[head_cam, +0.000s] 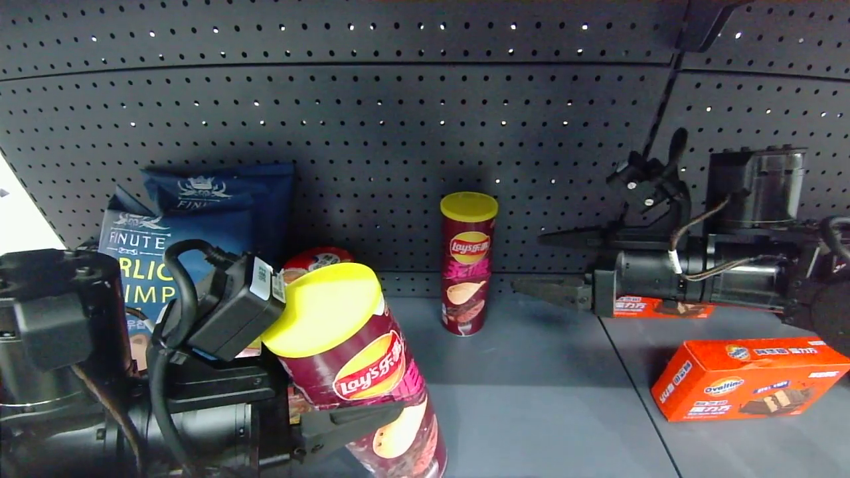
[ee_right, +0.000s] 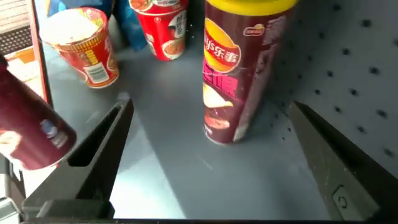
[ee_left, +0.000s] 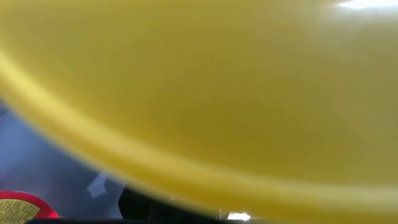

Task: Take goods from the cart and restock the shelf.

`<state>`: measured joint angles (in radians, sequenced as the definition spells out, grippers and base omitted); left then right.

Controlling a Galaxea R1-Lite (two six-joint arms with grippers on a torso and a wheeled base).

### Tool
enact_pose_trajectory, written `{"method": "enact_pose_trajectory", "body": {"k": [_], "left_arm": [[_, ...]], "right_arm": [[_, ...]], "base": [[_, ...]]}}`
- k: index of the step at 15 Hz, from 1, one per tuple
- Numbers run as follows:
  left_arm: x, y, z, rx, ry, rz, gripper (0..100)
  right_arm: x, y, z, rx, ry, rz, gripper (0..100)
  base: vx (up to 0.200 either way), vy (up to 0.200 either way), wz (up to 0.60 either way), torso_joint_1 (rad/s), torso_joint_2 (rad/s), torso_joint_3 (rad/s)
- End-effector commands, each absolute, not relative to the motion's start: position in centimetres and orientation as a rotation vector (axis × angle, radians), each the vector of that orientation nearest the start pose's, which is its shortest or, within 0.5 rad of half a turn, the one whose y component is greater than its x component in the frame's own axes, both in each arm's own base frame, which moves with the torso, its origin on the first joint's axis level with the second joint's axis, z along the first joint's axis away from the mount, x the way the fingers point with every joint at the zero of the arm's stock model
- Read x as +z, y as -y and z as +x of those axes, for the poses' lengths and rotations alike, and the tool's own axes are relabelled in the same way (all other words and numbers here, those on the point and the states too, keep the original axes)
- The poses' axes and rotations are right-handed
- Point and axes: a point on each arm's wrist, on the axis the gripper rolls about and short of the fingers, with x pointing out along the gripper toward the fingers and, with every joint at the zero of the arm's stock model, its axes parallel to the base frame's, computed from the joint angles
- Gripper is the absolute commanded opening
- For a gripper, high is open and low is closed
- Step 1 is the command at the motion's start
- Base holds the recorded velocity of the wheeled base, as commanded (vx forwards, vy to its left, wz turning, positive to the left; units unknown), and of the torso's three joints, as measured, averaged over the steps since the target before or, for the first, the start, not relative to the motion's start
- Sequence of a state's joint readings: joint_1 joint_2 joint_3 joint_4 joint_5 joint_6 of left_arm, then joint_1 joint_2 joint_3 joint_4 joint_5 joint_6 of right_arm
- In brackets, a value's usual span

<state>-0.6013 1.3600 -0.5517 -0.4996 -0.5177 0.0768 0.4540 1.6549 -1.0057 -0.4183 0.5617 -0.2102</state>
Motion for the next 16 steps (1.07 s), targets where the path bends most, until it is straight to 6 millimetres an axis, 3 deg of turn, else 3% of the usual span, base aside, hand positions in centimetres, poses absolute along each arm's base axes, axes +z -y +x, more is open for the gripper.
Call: {"method": "enact_pose_trajectory", "body": {"k": [1,4,16], "left_arm": [[19.1,12.7,16.5,-1.121,-0.275,0.081,0],[18.8,12.6,16.4,-1.121,-0.286,0.080,0],[18.8,12.5,16.6,-1.113,-0.288,0.077,0]], "right_arm": [[21.0,-15.8,29.5,1.081,-0.171,-0.184,100],[20.6,-16.1,31.2,1.185,-0.142,-0.183,100],[18.3,-17.8,35.4,1.189,-0.138,-0.182,100]], "base": [[0.000,0.000,0.00,0.000,0.00,0.000],[0.000,0.000,0.00,0.000,0.00,0.000],[0.000,0.000,0.00,0.000,0.00,0.000]]}}
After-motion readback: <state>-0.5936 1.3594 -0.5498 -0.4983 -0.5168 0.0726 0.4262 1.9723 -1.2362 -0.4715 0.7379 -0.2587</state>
